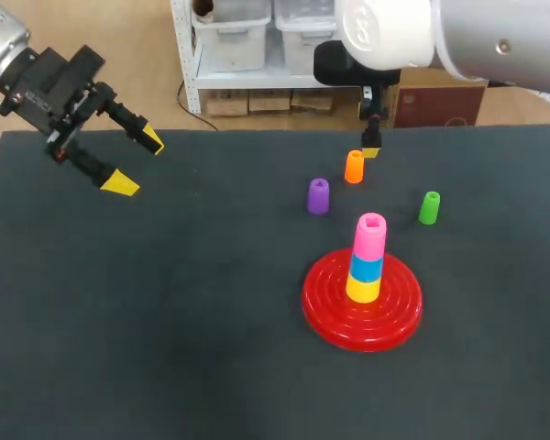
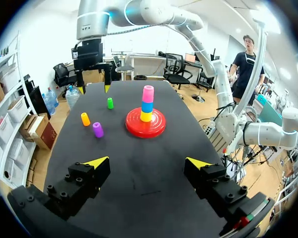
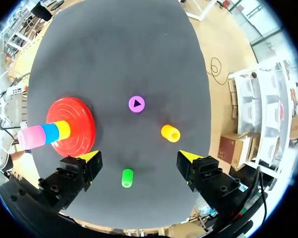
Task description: Pick up and stack the cylinders on the red base in this order: pink,purple,orange,green
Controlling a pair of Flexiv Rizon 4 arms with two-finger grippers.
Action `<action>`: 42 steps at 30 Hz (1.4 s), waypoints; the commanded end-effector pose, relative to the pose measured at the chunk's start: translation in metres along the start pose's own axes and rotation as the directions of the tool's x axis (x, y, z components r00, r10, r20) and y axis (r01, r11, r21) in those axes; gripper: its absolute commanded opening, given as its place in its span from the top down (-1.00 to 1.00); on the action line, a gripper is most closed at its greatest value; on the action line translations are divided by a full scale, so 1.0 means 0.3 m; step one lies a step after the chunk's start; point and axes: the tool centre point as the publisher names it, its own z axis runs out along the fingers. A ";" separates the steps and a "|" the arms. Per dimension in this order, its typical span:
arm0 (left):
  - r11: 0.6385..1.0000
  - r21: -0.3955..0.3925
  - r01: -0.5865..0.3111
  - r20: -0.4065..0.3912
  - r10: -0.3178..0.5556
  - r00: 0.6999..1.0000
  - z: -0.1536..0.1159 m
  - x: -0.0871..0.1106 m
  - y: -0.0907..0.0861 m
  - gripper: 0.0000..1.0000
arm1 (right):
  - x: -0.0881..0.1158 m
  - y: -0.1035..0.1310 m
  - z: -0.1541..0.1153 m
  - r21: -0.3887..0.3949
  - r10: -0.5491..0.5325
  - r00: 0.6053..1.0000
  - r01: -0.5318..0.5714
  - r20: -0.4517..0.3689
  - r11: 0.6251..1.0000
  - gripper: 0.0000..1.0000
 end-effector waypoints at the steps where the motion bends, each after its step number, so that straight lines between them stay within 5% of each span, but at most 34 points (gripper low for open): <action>1: 1.000 0.005 -0.001 -0.001 0.001 1.000 -0.002 0.003 0.006 -1.00 | -0.048 -0.014 0.017 -0.010 -0.027 1.000 0.027 -0.007 1.000 -1.00; 19: 1.000 0.005 -0.001 -0.001 0.001 1.000 -0.002 0.003 0.006 -1.00 | -0.214 -0.019 0.169 -0.080 -0.112 0.994 0.111 -0.001 0.991 -1.00; 42: 1.000 0.005 -0.001 -0.001 0.001 1.000 -0.002 0.003 0.006 -1.00 | -0.176 0.050 0.285 -0.057 -0.083 0.995 0.080 -0.053 0.995 -1.00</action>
